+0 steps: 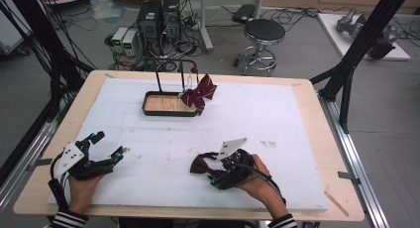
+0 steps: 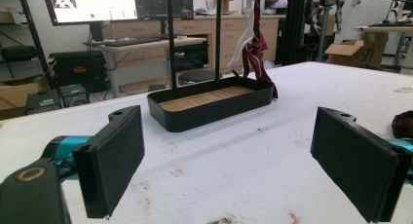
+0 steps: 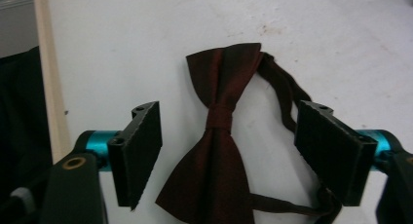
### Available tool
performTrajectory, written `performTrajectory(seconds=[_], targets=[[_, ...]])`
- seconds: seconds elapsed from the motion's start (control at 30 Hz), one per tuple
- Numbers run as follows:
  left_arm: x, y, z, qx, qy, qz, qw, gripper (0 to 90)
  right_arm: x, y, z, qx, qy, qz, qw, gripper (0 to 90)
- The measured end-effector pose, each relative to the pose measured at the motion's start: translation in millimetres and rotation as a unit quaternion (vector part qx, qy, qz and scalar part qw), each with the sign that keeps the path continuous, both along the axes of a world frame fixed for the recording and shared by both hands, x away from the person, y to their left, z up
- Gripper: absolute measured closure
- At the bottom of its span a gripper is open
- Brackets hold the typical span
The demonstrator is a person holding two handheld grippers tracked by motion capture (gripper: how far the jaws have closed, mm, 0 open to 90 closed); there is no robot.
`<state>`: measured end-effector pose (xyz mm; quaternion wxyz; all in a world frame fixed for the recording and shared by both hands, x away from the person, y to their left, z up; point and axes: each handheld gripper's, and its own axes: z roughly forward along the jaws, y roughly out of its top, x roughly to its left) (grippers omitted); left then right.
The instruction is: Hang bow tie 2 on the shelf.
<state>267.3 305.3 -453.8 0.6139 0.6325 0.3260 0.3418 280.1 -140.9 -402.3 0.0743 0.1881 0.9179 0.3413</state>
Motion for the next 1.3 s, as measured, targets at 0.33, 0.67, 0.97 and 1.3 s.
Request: performTrajectory(seconds=[0.33,0.67,0.97,1.3], targets=[[0.0,0.0,0.0,0.000,0.000,0.000,1.0000,12.7,1.5,4.6,-7.8,-0.023,0.016,0.013,0.9995,36.3],[0.0,0.0,0.1,0.001,0.000,0.000,1.0000,12.7,4.8,6.3,-10.8,-0.031,0.031,0.013,0.9990,46.8],[0.0,0.2,0.0,0.000,0.000,0.000,1.0000,12.7,7.1,9.4,-13.8,-0.048,0.040,0.017,0.9979,54.1],[0.0,0.1,0.0,-0.001,0.000,0.000,1.0000,12.7,9.0,11.7,-14.5,-0.055,0.048,0.023,0.9971,57.7]])
